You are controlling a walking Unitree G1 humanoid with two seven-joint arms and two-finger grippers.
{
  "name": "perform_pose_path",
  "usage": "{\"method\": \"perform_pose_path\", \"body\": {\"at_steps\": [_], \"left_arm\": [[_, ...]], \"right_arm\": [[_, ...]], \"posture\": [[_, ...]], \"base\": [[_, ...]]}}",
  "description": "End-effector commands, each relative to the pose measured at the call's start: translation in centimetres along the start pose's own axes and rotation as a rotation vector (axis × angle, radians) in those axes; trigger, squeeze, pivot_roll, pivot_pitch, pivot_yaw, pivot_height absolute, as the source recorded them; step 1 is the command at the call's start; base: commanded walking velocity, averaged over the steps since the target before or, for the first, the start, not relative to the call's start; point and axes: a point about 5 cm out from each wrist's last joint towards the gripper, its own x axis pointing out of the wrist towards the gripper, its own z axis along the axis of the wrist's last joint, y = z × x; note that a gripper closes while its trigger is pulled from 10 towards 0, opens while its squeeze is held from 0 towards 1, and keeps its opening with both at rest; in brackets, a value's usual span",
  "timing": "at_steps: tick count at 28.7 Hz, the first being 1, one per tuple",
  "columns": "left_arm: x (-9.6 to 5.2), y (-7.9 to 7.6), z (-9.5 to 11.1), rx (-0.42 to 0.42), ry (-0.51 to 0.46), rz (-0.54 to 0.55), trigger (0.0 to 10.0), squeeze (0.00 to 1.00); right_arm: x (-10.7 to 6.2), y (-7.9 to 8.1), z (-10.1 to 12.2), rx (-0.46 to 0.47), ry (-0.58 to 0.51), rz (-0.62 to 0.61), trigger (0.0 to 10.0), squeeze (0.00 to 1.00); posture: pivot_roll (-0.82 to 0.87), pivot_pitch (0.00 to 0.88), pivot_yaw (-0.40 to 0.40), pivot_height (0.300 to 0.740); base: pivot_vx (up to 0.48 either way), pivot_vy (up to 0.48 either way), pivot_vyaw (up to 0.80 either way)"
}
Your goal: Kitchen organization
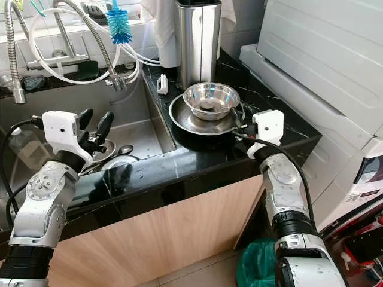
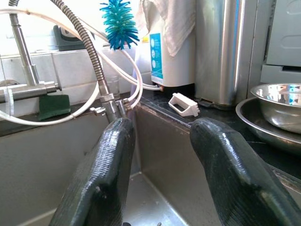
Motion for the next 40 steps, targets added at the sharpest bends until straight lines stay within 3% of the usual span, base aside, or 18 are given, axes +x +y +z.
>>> {"method": "perform_pose_path", "body": {"at_steps": [1, 18, 20, 21, 23, 27, 30, 31, 35, 38, 40], "left_arm": [[0.1, -0.2, 0.3, 0.016, 0.001, -0.014, 10.0, 0.0], [0.2, -0.2, 0.5, 0.018, -0.009, -0.005, 10.0, 0.0], [0.2, -0.1, 0.6, 0.02, -0.012, -0.002, 10.0, 0.0], [0.2, -0.1, 0.6, 0.02, -0.013, -0.001, 10.0, 0.0], [0.2, 0.0, 0.6, 0.021, -0.014, 0.001, 10.0, 0.0], [0.3, 0.0, 0.9, 0.012, -0.025, 0.004, 10.0, 0.0], [0.3, 0.0, 1.0, -0.005, -0.027, 0.009, 10.0, 0.0], [0.3, -0.1, 1.0, -0.013, -0.027, 0.003, 10.0, 0.0], [0.3, -0.1, 1.0, -0.029, -0.025, 0.001, 10.0, 0.0], [0.3, -0.1, 0.8, -0.066, -0.011, 0.008, 10.0, 0.0], [0.3, 0.0, 0.7, -0.086, -0.005, 0.016, 10.0, 0.0]], "right_arm": [[0.2, 0.2, 0.5, 0.006, -0.03, 0.006, 0.0, 0.0], [0.7, 0.0, 2.3, -0.032, -0.102, 0.016, 0.0, 0.0], [1.0, 0.1, 3.1, -0.037, -0.132, 0.017, 6.0, 0.0], [1.1, 0.4, 3.5, -0.037, -0.15, 0.02, 10.0, 0.0], [1.3, 0.9, 4.3, -0.031, -0.183, 0.032, 10.0, 0.0], [1.4, 3.8, 7.2, -0.019, -0.31, 0.107, 10.0, 0.0], [1.2, 4.5, 7.7, -0.015, -0.331, 0.12, 10.0, 0.0], [0.7, 5.6, 8.0, 0.038, -0.349, 0.165, 10.0, 0.0], [-0.3, 7.0, 7.8, 0.188, -0.346, 0.233, 10.0, 0.0], [-2.2, 8.7, 6.4, 0.443, -0.301, 0.322, 10.0, 0.0], [-2.5, 9.1, 6.1, 0.467, -0.294, 0.337, 10.0, 0.0]], "posture": [[0.05, 0.034, 0.027, 0.74], [0.05, 0.031, 0.026, 0.74], [0.05, 0.031, 0.026, 0.74], [0.05, 0.031, 0.026, 0.74], [0.05, 0.031, 0.024, 0.74], [0.05, 0.029, 0.022, 0.74], [0.05, 0.029, 0.022, 0.74], [0.05, 0.023, 0.022, 0.74], [0.05, 0.02, 0.019, 0.74], [0.05, 0.017, 0.02, 0.74], [0.05, 0.017, 0.02, 0.74]], "base": [[0.0, 0.0, 0.0], [0.0, 0.0, 0.0], [0.0, 0.0, 0.0], [0.0, 0.0, 0.0], [0.0, 0.0, 0.0], [0.0, 0.0, 0.0], [0.0, 0.0, 0.0], [0.0, 0.0, 0.0], [0.0, 0.0, 0.0], [0.0, 0.0, 0.0], [0.0, 0.0, 0.0]]}}
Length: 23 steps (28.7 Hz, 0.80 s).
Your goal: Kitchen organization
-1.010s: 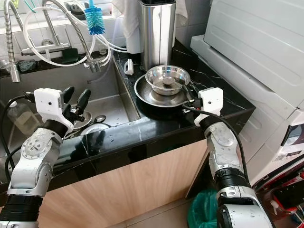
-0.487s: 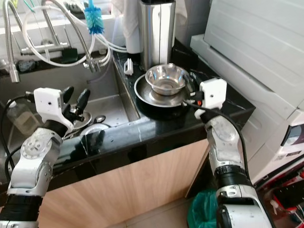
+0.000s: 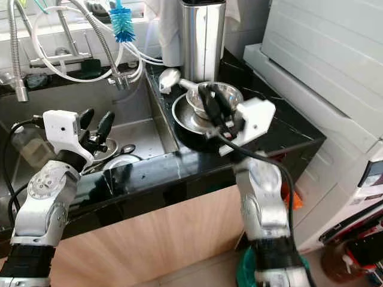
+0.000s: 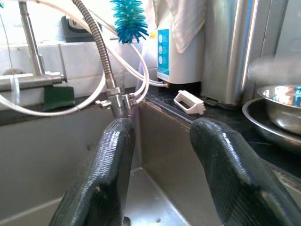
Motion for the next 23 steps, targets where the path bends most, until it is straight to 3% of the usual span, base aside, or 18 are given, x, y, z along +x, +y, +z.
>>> {"method": "perform_pose_path", "body": {"at_steps": [1, 6, 10, 13, 17, 20, 21, 22, 23], "left_arm": [[0.1, 0.2, 0.6, -0.061, -0.01, 0.011, 10.0, 0.0], [0.3, 0.6, 0.4, -0.176, 0.025, 0.005, 10.0, 0.0], [0.2, 0.7, 0.0, -0.266, 0.061, -0.021, 10.0, 0.0], [0.1, 1.0, -0.2, -0.288, 0.077, -0.029, 10.0, 0.0], [0.0, 1.5, -0.3, -0.284, 0.084, -0.015, 10.0, 0.0], [0.4, 2.4, 0.2, -0.319, 0.052, 0.046, 10.0, 0.0], [0.5, 2.7, 0.3, -0.333, 0.04, 0.071, 10.0, 0.0], [0.5, 2.7, 0.3, -0.333, 0.04, 0.071, 10.0, 0.0], [0.6, 2.9, 0.5, -0.354, 0.035, 0.089, 10.0, 0.0]], "right_arm": [[-0.2, 1.5, -0.3, 0.086, -0.011, 0.075, 10.0, 0.0], [-1.4, 3.0, -1.4, 0.181, 0.014, 0.142, 10.0, 0.0], [-2.0, 3.1, -1.8, 0.187, 0.029, 0.134, 10.0, 0.0], [-2.4, 2.8, -1.7, 0.165, 0.039, 0.108, 10.0, 0.0], [-2.7, 2.2, -1.4, 0.092, 0.05, 0.054, 10.0, 0.0], [-3.2, 0.6, -0.8, -0.06, 0.079, -0.069, 10.0, 0.0], [-3.4, 0.0, -0.7, -0.171, 0.11, -0.117, 10.0, 0.0], [-3.4, 0.0, -0.7, -0.171, 0.11, -0.117, 10.0, 0.0], [-3.6, -0.7, -0.7, -0.304, 0.142, -0.16, 10.0, 0.0]], "posture": [[0.05, 0.014, 0.024, 0.74], [0.05, 0.011, 0.025, 0.74], [0.05, 0.016, 0.025, 0.74], [0.05, 0.019, 0.027, 0.74], [0.05, 0.023, 0.028, 0.74], [0.04, 0.027, 0.027, 0.74], [0.04, 0.027, 0.027, 0.74], [0.04, 0.027, 0.027, 0.74], [0.04, 0.03, 0.029, 0.74]], "base": [[0.0, 0.0, 0.0], [0.0, 0.0, 0.0], [0.0, 0.0, 0.0], [0.0, 0.0, 0.0], [0.0, 0.0, 0.0], [0.0, 0.0, 0.0], [0.0, 0.0, 0.0], [0.0, 0.0, 0.0], [0.0, 0.0, 0.0]]}}
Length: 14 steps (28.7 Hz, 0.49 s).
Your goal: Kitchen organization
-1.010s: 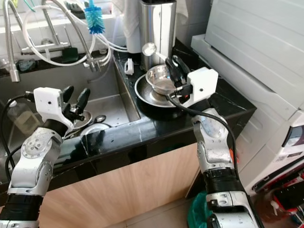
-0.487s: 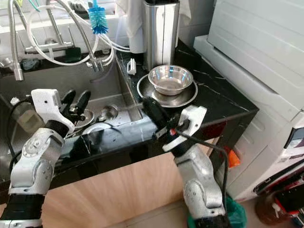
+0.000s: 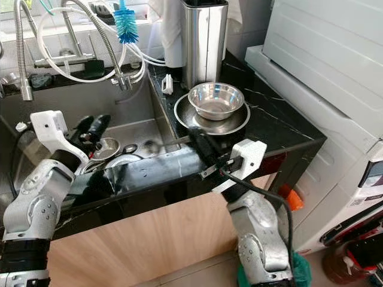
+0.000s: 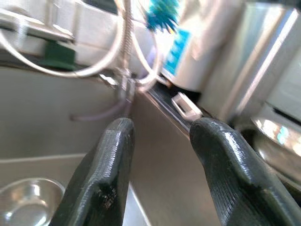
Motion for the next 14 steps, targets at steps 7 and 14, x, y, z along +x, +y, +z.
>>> {"method": "perform_pose_path", "body": {"at_steps": [7, 14], "left_arm": [[0.02, 0.03, 0.36, -0.059, 0.003, 0.008, 10.0, 0.0], [0.14, -0.1, 0.81, -0.057, -0.017, 0.007, 10.0, 0.0]], "right_arm": [[0.12, -0.37, -0.08, -0.198, 0.01, -0.066, 10.0, 0.0], [0.78, -0.47, 0.78, -0.189, -0.063, -0.121, 10.0, 0.0]], "posture": [[0.04, 0.034, 0.025, 0.74], [0.04, 0.034, 0.025, 0.74]], "base": [[0.0, 0.0, 0.0], [0.0, 0.0, 0.0]]}}
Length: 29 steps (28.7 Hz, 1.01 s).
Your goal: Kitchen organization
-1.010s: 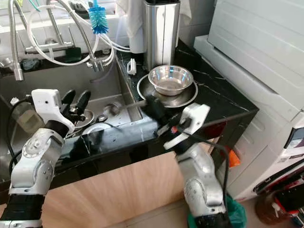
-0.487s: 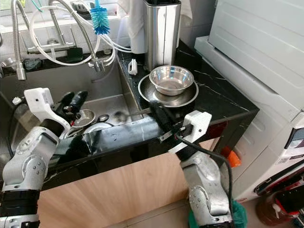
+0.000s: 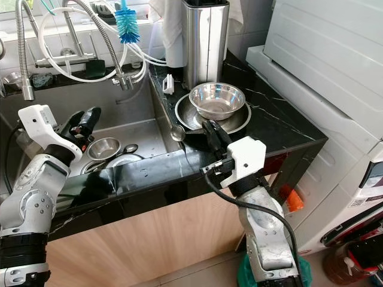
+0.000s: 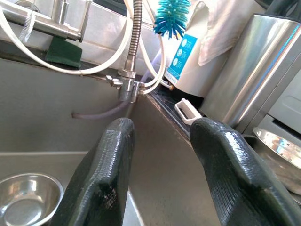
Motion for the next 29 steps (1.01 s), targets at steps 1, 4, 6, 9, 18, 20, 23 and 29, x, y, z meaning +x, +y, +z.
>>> {"method": "perform_pose_path", "body": {"at_steps": [1, 4, 6, 9, 18, 20, 23, 29], "left_arm": [[0.1, -0.4, 0.7, -0.002, -0.025, -0.014, 10.0, 0.0], [0.2, -0.8, 0.7, -0.005, -0.024, -0.03, 10.0, 0.0], [0.2, -1.2, 0.6, -0.008, -0.021, -0.051, 10.0, 0.0], [0.2, -1.4, 0.6, -0.009, -0.02, -0.059, 10.0, 0.0], [0.1, -1.5, 0.7, -0.021, -0.024, -0.068, 10.0, 0.0], [0.1, -1.5, 0.7, -0.025, -0.024, -0.071, 10.0, 0.0], [0.1, -1.5, 0.7, -0.03, -0.024, -0.07, 10.0, 0.0], [0.1, -1.5, 0.7, -0.035, -0.024, -0.071, 10.0, 0.0]], "right_arm": [[0.3, -0.7, 0.4, 0.0, -0.03, -0.054, 10.0, 0.0], [0.8, -0.6, 1.0, -0.04, -0.071, -0.06, 10.0, 0.0], [1.4, 0.2, 2.0, -0.053, -0.13, -0.022, 10.0, 0.0], [1.8, 0.6, 2.4, 0.037, -0.164, -0.027, 10.0, 0.0], [2.3, -2.2, 1.8, 0.561, -0.229, -0.358, 10.0, 0.0], [1.9, -2.9, 1.7, 0.638, -0.253, -0.401, 10.0, 0.0], [0.9, -4.2, 1.5, 0.712, -0.277, -0.455, 10.0, 0.0], [-0.2, -5.3, 1.0, 0.87, -0.314, -0.523, 10.0, 0.0]], "posture": [[0.04, 0.034, 0.025, 0.74], [0.04, 0.035, 0.027, 0.74], [0.04, 0.034, 0.026, 0.74], [0.04, 0.034, 0.026, 0.74], [0.04, 0.038, 0.026, 0.74], [0.04, 0.039, 0.024, 0.74], [0.04, 0.041, 0.024, 0.74], [0.04, 0.039, 0.026, 0.74]], "base": [[0.0, 0.0, 0.0], [0.0, 0.0, 0.0], [0.0, 0.0, 0.0], [0.0, 0.0, 0.0], [0.0, 0.0, 0.0], [0.0, 0.0, 0.0], [0.0, 0.0, 0.0], [0.0, 0.0, 0.0]]}}
